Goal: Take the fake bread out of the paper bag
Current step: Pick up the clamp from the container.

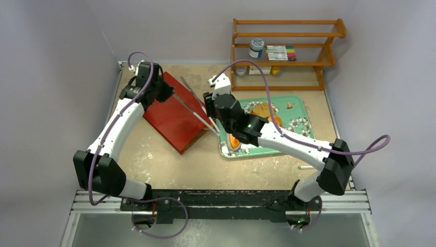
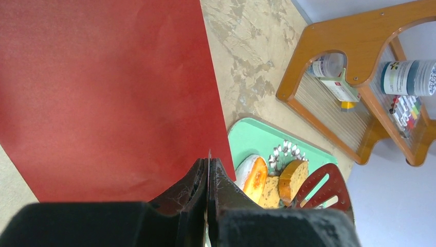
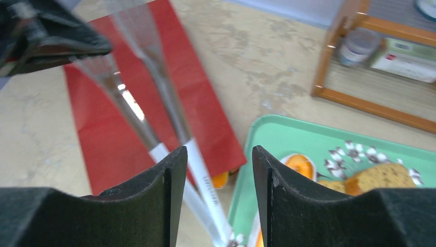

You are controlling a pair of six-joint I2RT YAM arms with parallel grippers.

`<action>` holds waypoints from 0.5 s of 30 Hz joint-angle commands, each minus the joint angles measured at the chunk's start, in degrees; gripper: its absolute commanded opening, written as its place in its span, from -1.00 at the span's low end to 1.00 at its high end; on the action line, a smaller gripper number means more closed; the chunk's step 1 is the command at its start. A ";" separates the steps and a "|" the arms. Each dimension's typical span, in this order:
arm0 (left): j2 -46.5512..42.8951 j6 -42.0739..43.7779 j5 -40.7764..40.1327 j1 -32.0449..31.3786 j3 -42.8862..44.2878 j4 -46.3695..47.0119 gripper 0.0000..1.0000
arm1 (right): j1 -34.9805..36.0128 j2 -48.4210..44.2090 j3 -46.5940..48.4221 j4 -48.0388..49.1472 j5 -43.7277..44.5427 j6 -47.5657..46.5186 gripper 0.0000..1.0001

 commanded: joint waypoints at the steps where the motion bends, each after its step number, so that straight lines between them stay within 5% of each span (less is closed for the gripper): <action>1: 0.27 -0.32 1.76 -0.62 3.39 2.36 -1.00 | 2.36 2.58 4.46 2.65 -3.47 -1.86 0.06; 15: 0.93 -0.07 3.17 -0.91 5.94 1.36 -1.00 | 3.23 10.34 10.50 -1.45 -0.86 -2.27 0.06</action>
